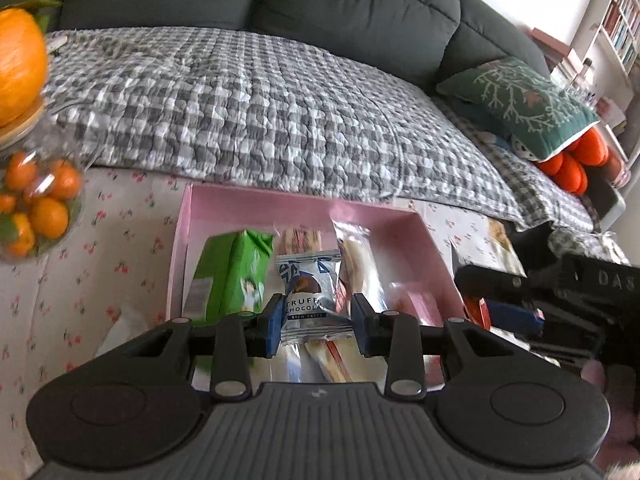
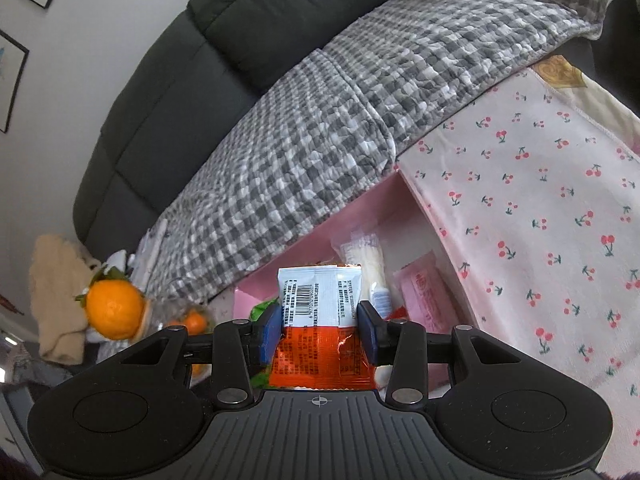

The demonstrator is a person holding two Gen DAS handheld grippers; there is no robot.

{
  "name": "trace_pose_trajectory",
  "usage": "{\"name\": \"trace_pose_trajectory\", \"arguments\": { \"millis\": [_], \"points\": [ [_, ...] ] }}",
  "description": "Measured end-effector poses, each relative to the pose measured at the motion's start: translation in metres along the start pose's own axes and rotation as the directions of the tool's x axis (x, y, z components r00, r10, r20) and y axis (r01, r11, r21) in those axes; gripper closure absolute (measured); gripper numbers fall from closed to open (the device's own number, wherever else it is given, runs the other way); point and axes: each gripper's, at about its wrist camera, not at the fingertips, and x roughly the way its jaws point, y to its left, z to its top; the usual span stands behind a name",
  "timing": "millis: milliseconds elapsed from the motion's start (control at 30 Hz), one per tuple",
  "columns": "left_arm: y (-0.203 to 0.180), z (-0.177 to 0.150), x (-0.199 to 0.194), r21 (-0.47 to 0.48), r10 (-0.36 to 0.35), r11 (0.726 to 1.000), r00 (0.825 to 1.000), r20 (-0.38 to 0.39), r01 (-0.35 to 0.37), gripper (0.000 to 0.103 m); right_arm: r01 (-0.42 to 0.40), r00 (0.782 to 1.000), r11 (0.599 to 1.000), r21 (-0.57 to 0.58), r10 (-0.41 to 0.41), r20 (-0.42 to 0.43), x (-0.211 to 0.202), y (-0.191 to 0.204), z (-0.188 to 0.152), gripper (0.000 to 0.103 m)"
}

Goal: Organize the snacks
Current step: 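Carry both snacks toward the pink box, then open both tools to drop the truffle and orange-white pack into the box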

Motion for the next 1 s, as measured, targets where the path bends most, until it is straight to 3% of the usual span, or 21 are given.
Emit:
{"name": "trace_pose_trajectory", "arguments": {
  "millis": [333, 733, 800, 833, 900, 1000],
  "points": [
    [-0.001, 0.019, 0.035, 0.057, 0.048, 0.997, 0.999, 0.004, -0.048, 0.071, 0.060, 0.998, 0.998, -0.020, -0.059, 0.034, 0.025, -0.010, 0.008, 0.063],
    [-0.005, 0.022, 0.047, 0.089, 0.082, 0.993, 0.997, 0.010, -0.083, 0.070, 0.082, 0.995, 0.997, -0.004, -0.082, 0.062, 0.029, -0.016, 0.011, 0.059],
    [-0.005, 0.021, 0.045, 0.092, 0.090, 0.992, 0.996, 0.018, -0.091, 0.051, 0.072, 0.995, 0.997, 0.015, -0.073, 0.063, 0.028, -0.017, 0.012, 0.052],
    [-0.006, 0.021, 0.044, 0.094, 0.092, 0.991, 0.995, 0.025, -0.094, 0.048, 0.061, 0.996, 0.998, 0.027, -0.063, 0.065, 0.027, -0.018, 0.012, 0.043],
    [-0.007, 0.021, 0.042, 0.103, 0.098, 0.990, 0.995, 0.033, -0.101, 0.043, 0.045, 0.996, 0.998, 0.042, -0.048, 0.071, 0.025, -0.019, 0.012, 0.035],
    [-0.008, 0.021, 0.039, 0.115, 0.115, 0.986, 0.993, 0.037, -0.118, 0.032, 0.045, 0.996, 0.998, 0.042, -0.048, 0.070, 0.024, -0.018, 0.013, 0.034]
  ]
}}
